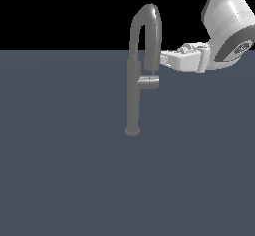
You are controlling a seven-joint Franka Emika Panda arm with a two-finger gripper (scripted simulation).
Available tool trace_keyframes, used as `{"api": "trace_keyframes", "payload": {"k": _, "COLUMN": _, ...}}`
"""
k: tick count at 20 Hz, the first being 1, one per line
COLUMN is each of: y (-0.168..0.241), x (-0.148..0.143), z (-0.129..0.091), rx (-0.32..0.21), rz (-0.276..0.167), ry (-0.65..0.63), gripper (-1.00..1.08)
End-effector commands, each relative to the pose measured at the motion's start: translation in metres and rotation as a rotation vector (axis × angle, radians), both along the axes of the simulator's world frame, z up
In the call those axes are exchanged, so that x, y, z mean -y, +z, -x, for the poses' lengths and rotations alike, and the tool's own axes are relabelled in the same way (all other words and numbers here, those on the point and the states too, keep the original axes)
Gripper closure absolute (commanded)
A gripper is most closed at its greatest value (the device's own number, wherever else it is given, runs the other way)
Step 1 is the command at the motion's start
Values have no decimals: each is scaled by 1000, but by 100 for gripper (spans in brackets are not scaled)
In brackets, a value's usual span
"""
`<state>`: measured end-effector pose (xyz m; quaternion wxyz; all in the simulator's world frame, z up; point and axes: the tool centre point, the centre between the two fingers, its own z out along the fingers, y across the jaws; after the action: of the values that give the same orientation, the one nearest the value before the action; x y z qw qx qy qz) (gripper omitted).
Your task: Turn on the faucet by rotating a designated handle.
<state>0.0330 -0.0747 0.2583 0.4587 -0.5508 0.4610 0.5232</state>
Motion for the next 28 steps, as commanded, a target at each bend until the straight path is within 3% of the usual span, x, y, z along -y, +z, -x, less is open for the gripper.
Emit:
{"api": "trace_keyframes", "payload": {"k": 1, "y": -6, "x": 0, "z": -1, "rx": -20, "rz": -18, "ry": -19, "gripper": 108}}
{"api": "trace_keyframes", "payload": {"k": 9, "y": -10, "x": 0, "z": -1, "rx": -30, "rz": -27, "ry": -27, "gripper": 108}}
{"api": "trace_keyframes", "payload": {"k": 28, "y": 0, "x": 5, "z": 44, "rx": -29, "rz": -27, "ry": -29, "gripper": 108}}
